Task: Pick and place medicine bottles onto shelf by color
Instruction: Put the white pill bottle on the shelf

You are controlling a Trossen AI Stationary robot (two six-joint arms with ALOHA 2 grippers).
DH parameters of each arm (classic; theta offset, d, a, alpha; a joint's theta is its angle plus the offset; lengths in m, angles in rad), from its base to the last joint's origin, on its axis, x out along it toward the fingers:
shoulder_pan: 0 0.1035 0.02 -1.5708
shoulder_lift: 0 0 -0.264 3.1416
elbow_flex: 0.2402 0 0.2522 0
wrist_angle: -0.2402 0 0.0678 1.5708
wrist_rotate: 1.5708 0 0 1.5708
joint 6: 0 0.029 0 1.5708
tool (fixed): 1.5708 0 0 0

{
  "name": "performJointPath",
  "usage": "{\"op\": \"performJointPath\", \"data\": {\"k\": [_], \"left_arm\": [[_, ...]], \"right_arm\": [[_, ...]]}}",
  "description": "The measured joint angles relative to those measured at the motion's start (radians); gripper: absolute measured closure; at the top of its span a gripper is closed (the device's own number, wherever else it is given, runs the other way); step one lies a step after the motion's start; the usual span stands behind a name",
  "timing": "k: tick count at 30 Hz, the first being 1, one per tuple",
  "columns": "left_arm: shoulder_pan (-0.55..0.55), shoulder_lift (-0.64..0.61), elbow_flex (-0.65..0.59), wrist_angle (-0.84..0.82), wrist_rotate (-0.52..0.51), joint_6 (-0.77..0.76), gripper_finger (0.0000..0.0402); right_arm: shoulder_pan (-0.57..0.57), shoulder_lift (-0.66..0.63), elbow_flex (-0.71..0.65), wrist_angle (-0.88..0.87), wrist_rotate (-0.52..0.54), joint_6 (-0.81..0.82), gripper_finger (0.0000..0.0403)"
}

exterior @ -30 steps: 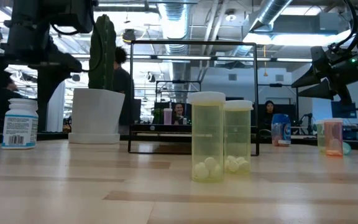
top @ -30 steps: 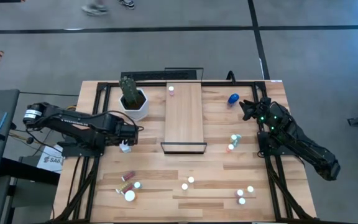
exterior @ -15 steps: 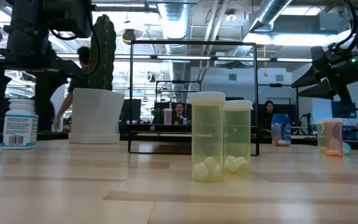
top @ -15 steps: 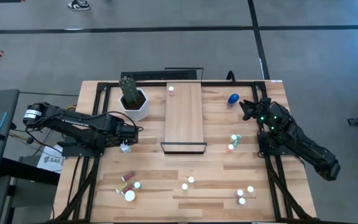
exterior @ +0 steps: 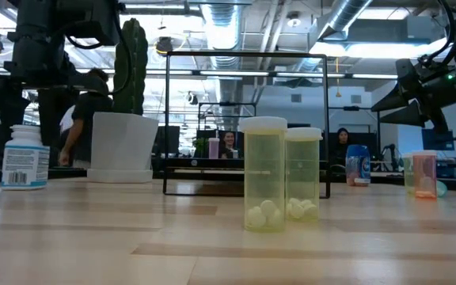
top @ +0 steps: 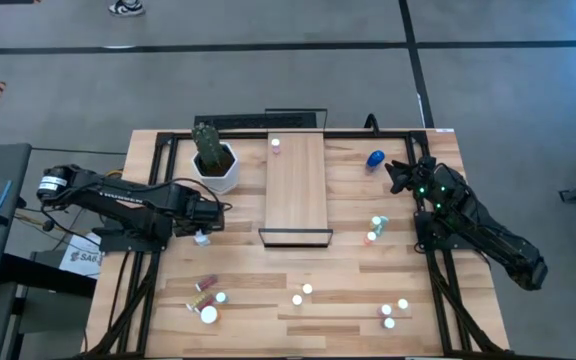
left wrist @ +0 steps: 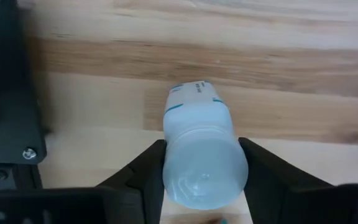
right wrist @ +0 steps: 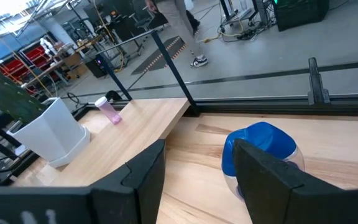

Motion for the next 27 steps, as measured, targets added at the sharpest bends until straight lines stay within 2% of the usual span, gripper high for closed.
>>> {"op": "performJointPath", "data": {"k": [6,10,15,21,27], "left_arm": [[0.000,0.001,0.035,0.009,-0.029,0.024,0.0238],[0.001,0.035,0.080,0.002,-0.047,0.060,0.0244],[0.028,0.141,0.182,-0.042,-0.060,0.160,0.0255],[0.085,0.303,0.365,-0.149,-0.078,0.328,0.0247],[0.114,0.402,0.501,-0.151,-0.109,0.450,0.0250]], "right_arm": [[0.000,0.000,0.000,0.000,0.000,0.000,0.0193],[0.000,0.000,0.000,0.000,0.000,0.000,0.0193],[0.000,0.000,0.000,0.000,0.000,0.000,0.0193],[0.000,0.000,0.000,0.000,0.000,0.000,0.0193],[0.000,0.000,0.000,0.000,0.000,0.000,0.0193]]}}
